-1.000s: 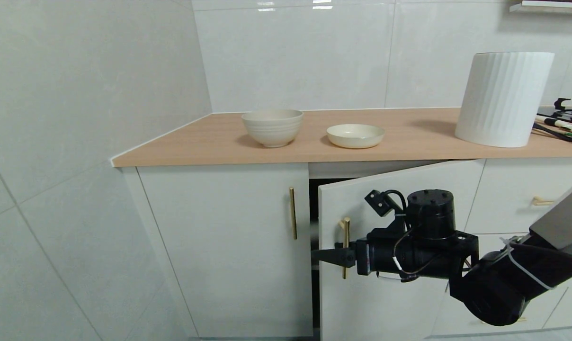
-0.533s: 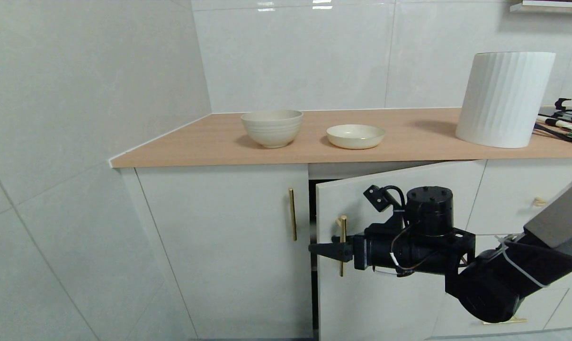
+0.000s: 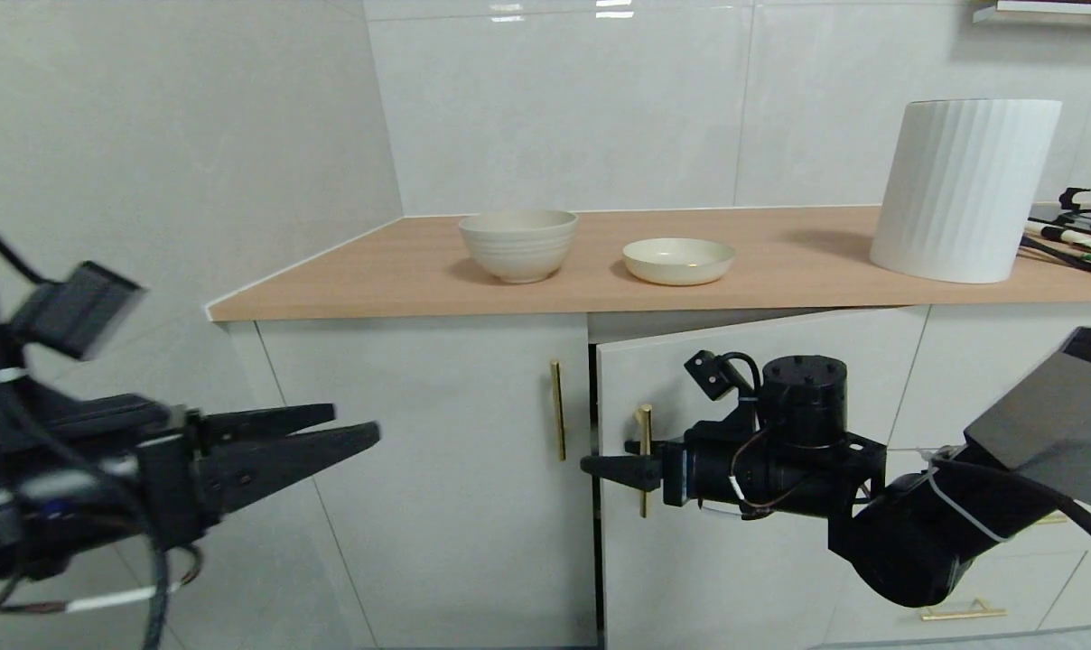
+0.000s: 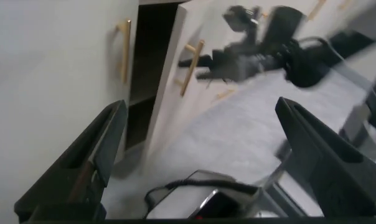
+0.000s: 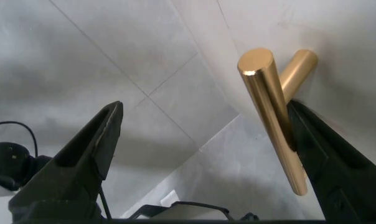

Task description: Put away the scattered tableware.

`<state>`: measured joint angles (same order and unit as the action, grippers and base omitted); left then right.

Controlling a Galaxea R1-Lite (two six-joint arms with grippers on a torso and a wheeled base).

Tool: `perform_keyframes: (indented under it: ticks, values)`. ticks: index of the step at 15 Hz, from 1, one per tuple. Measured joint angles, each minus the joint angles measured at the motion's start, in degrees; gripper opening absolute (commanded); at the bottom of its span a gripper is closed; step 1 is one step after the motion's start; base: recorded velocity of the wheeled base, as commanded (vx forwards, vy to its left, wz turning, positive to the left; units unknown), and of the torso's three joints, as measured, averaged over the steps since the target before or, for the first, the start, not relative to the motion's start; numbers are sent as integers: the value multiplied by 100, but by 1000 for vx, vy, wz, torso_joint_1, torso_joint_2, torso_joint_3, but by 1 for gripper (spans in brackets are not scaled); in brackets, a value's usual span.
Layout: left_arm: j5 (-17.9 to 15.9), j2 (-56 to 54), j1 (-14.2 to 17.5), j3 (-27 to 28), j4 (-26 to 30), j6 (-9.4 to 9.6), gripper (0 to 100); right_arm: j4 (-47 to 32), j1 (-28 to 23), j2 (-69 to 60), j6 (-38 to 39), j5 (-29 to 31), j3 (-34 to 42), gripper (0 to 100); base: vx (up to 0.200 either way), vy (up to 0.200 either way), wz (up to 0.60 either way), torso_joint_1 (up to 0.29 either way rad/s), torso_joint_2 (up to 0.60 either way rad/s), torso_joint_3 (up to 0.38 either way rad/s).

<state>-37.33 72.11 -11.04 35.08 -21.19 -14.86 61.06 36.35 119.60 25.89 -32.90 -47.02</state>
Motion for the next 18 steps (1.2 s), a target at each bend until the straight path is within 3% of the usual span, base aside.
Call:
perform_keyframes:
  ticks: [2,3,6,10,14,18]
  values:
    - [51,1170,-402,91,-1157,-380,100,2,0,30,-1,0,-11,100,0,0,0,0,0,0]
    - [68,1645,-579,118,-1595,-522,0,6,0,41,-1,-2,-11,100,0,0,0,0,0,0]
    - [99,2734,-891,284,-2658,-681,0,51,0,62,5,-5,0,100,0,0,0,0,0,0]
    - [71,3624,-1014,546,-3550,-689,0,51,0,83,5,-7,2,100,0,0,0,0,0,0]
    - [71,4242,-1230,808,-4128,-667,0,52,0,105,7,-11,11,100,0,0,0,0,0,0]
    - [77,4653,-1386,1128,-4209,-657,0,68,0,137,10,-13,24,100,0,0,0,0,0,0]
